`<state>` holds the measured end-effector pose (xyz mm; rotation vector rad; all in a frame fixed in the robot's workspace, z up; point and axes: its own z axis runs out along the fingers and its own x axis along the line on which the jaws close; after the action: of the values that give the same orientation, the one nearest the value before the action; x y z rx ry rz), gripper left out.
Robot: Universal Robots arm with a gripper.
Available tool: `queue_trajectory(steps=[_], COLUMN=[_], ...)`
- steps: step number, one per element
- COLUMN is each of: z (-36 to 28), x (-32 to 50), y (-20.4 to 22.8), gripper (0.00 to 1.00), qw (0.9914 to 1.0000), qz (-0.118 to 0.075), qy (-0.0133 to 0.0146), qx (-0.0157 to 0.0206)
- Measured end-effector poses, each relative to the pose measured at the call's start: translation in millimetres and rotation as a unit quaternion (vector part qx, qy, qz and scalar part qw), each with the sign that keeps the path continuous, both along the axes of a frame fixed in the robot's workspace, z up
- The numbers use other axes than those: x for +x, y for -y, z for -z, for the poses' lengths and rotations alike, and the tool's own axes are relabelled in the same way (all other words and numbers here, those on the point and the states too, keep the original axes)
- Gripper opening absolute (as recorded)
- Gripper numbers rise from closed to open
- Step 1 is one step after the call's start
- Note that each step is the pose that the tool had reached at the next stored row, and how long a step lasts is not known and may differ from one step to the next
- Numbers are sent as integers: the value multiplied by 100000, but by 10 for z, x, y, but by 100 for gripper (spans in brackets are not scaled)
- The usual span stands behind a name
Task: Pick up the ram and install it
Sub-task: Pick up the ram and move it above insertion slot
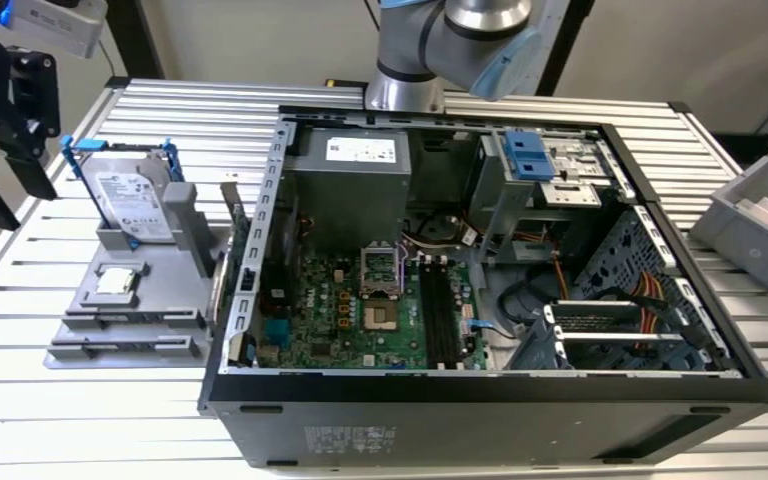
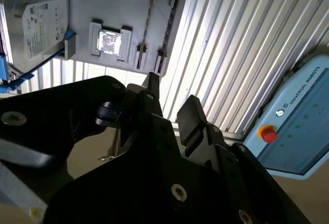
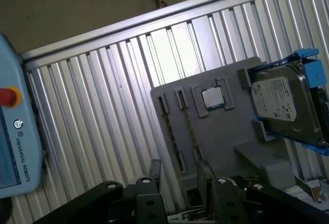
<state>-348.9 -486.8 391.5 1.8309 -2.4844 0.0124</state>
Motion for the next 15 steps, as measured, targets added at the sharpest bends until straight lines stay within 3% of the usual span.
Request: queue_trajectory(steps=[3, 4, 6, 8, 10, 13, 14, 15], z=[0, 0, 4, 6, 13, 37, 41, 44], x=[0, 0, 0, 0, 1, 0, 0, -1], y=[0, -1, -1, -1, 0, 0, -1, -1], gripper=[100, 100, 100, 100, 100, 100, 100, 100], qw=[99999, 99994, 99966, 99913, 99863, 99840, 99835, 99823], qz=[-351, -1070, -2384, -3578, -4433, -4665, -4680, -4695], qy=[72, 275, 1091, 2160, 2768, 3172, 3232, 3279], qx=[-92, -74, -70, -73, 50, 393, 838, 1595])
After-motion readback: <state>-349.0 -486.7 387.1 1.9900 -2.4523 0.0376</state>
